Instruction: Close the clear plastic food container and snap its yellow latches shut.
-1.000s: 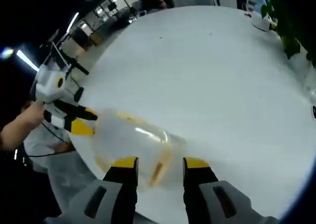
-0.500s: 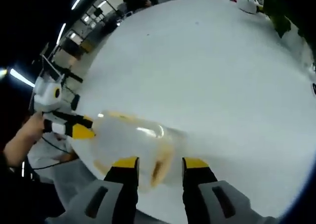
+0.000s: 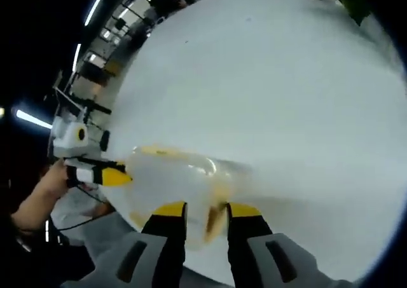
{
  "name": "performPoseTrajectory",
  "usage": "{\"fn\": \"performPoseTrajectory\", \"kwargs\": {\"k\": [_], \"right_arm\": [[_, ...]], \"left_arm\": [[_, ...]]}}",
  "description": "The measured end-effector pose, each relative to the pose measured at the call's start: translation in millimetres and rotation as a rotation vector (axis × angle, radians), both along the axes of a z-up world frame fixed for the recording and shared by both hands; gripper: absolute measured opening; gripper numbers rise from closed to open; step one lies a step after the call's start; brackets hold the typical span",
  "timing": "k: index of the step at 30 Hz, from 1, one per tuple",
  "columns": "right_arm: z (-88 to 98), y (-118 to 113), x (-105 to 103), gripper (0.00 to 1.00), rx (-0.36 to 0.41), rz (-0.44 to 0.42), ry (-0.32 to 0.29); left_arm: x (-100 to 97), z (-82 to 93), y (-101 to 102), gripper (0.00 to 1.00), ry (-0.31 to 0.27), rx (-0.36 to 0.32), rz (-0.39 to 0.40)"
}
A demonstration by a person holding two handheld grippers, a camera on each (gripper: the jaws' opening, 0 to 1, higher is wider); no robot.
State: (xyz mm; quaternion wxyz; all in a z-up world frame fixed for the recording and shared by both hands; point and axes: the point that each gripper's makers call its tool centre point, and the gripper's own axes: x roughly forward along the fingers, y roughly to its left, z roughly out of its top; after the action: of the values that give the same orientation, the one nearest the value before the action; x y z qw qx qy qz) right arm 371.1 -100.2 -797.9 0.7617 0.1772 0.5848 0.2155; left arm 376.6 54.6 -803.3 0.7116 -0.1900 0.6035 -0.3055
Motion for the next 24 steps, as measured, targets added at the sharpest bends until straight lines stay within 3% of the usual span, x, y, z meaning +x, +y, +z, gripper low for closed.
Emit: {"fn": "performPoseTrajectory", "kwargs": {"k": [12,15,17,22,23,24], "right_arm": [[-1.2,0,0,0.21,0.028,-0.028,0.001],[-0.5,2,-1,0.20,0.029,-0.018,0.010],[-2.7,2,1,0.19,0.024,-0.018,0.023],[-4.5,2,1,0.17,0.050,-0.028,0.062],[-3.4,9,14,0.17,0.103,-0.054,0.009],[-4.0,3,6,0.17,0.069,-0.042,0.044]], "left_arm": [[0.1,-4.4,-3,0.26,0.013,-0.033,0.008],[-3.2,-2.9,-7,0.26,0.045,-0.066,0.021],[-0.9,-3.5,-5,0.25,0.015,-0.042,-0.008],[-0.7,-4.6,-5,0.26,0.020,-0.045,-0.005],[-0.4,-4.8,-4,0.26,0.022,-0.041,-0.004],[-0.6,-4.2,-6,0.26,0.019,-0.041,-0.003]]}}
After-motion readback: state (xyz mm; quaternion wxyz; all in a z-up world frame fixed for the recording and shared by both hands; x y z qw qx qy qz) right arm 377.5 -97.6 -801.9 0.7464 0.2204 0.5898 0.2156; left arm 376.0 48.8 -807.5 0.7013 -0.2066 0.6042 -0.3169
